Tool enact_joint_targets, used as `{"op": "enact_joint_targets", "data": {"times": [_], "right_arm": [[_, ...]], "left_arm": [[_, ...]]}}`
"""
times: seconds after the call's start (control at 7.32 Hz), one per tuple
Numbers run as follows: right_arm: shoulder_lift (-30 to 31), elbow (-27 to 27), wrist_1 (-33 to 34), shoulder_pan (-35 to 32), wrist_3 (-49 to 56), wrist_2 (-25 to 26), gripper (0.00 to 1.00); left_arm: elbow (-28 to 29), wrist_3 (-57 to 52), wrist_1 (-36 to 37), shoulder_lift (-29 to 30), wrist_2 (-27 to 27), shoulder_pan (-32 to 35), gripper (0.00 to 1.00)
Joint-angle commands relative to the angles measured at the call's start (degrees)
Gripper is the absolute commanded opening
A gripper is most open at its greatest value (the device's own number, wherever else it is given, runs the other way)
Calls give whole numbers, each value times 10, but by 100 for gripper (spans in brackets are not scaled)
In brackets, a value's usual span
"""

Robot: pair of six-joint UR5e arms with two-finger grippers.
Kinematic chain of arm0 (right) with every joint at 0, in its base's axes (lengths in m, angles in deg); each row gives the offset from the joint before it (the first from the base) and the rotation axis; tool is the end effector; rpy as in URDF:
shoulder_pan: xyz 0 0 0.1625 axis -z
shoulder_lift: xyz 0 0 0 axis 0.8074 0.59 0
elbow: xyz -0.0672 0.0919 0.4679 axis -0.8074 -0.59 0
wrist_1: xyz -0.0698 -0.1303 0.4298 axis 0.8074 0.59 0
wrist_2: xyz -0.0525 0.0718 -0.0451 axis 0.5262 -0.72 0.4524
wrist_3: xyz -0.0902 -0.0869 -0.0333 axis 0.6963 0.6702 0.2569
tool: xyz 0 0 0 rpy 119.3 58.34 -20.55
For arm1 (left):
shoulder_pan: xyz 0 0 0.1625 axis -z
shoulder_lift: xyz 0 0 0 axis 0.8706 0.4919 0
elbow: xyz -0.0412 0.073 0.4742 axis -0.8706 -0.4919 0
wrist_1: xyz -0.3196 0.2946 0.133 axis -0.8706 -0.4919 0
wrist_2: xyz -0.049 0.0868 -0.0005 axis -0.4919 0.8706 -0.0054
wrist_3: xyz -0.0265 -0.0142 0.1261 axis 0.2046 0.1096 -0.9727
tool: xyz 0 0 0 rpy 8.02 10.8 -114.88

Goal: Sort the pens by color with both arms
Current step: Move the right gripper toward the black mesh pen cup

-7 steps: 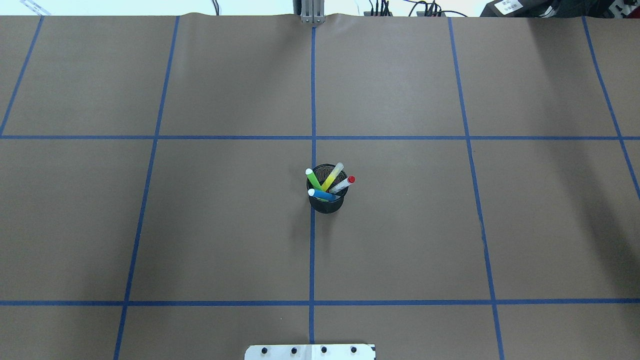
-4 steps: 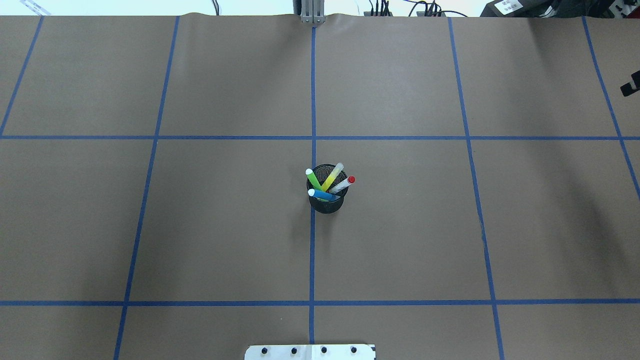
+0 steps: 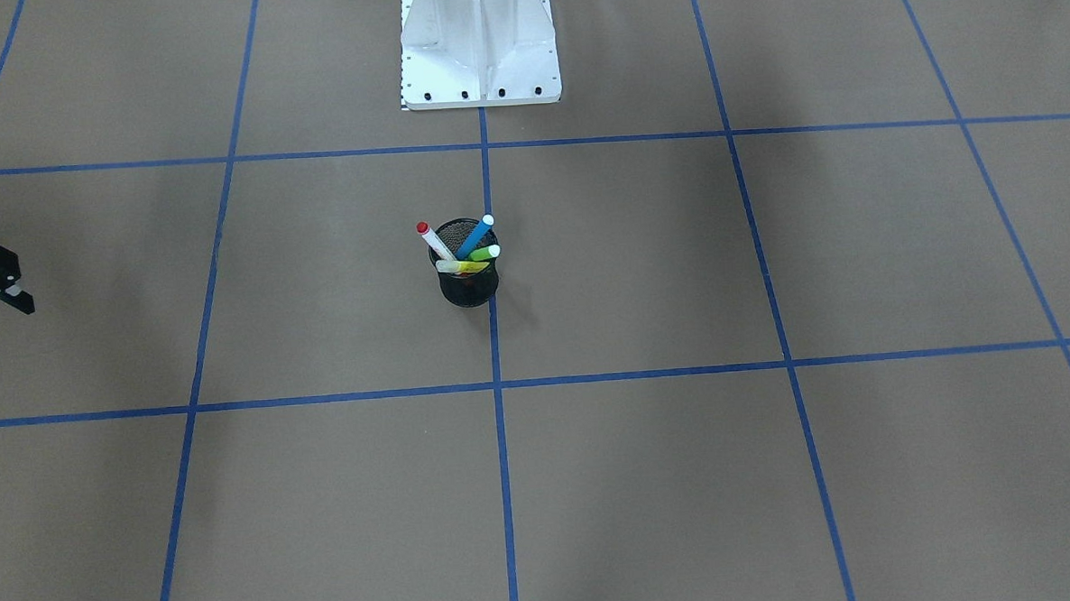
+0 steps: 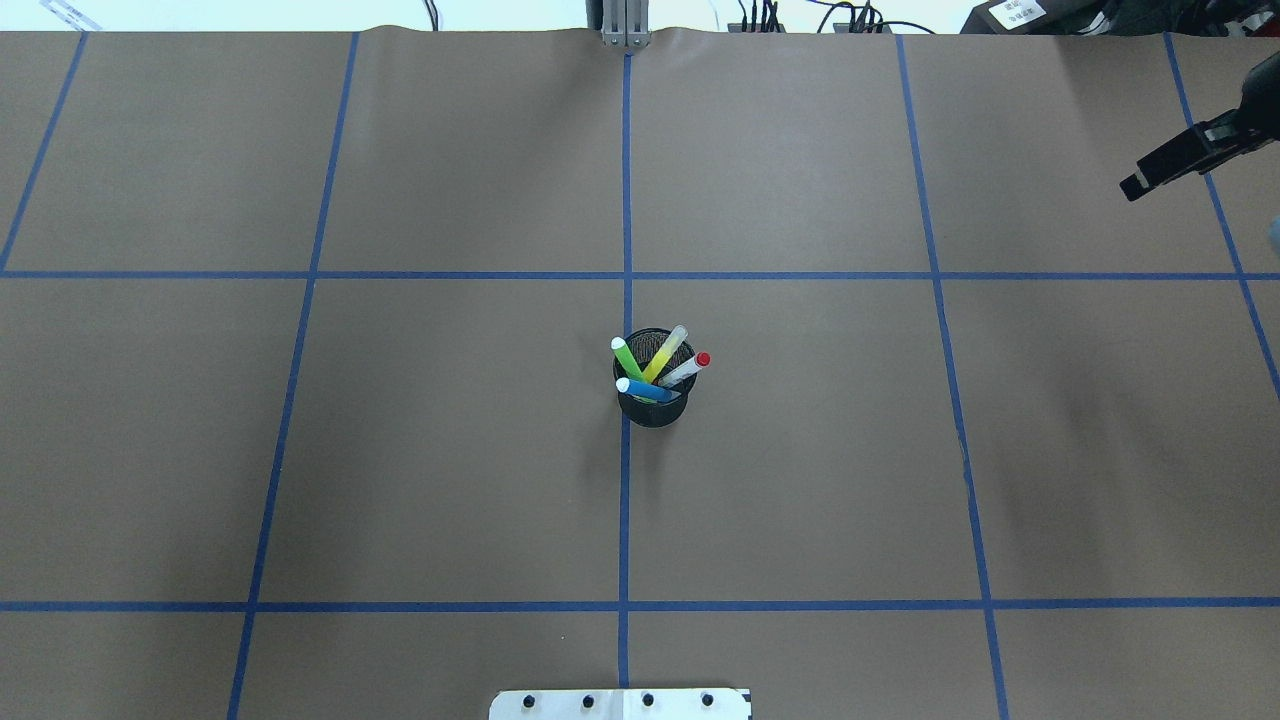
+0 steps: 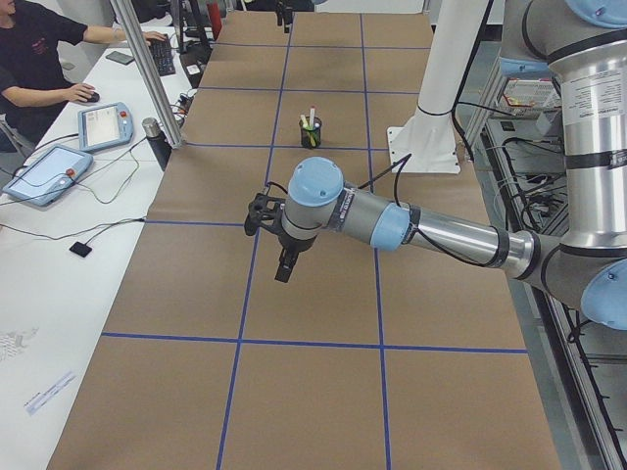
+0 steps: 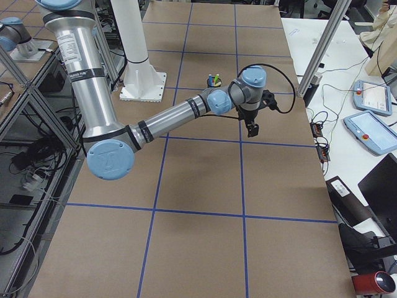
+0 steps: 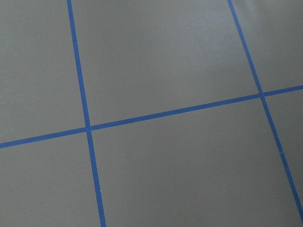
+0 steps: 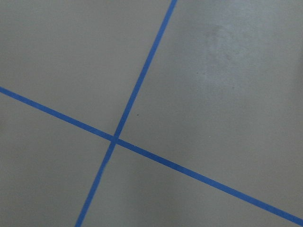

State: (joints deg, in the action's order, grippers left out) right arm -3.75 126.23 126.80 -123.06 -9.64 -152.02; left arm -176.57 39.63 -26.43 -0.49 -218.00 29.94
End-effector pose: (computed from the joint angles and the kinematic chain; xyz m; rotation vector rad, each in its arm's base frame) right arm -0.1909 -0.6192 0.4238 0.2757 -0.8800 -0.3821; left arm -0.0357 -0.4565 0.5687 0.3272 0.8979 0.0893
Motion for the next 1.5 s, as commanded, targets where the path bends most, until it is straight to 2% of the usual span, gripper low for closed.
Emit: {"op": "enact_joint_targets", "data": {"times": [0.0, 0.14, 0.27, 0.55, 0.96, 1.23, 1.37], "right_arm": [[-72, 91, 137, 76, -73, 62, 99], [-96, 121, 169, 114, -112, 96, 99], [-116, 126, 176, 143, -168, 99, 99], [-174, 116, 187, 201, -291, 146, 99], [-280, 61, 250, 253, -386, 219, 99], [-360, -27, 250, 283, -419, 222, 98], [-369, -37, 250, 295, -433, 227, 97]], "left_arm": [[1, 1, 0, 0, 0, 0, 100], [2, 1, -1, 0, 0, 0, 100], [2, 1, -1, 0, 0, -1, 100], [2, 1, 0, -1, 0, -2, 100], [3, 1, 0, -2, 0, -2, 100], [3, 1, 0, -2, 0, -2, 100], [4, 1, 0, -2, 0, -2, 100]]}}
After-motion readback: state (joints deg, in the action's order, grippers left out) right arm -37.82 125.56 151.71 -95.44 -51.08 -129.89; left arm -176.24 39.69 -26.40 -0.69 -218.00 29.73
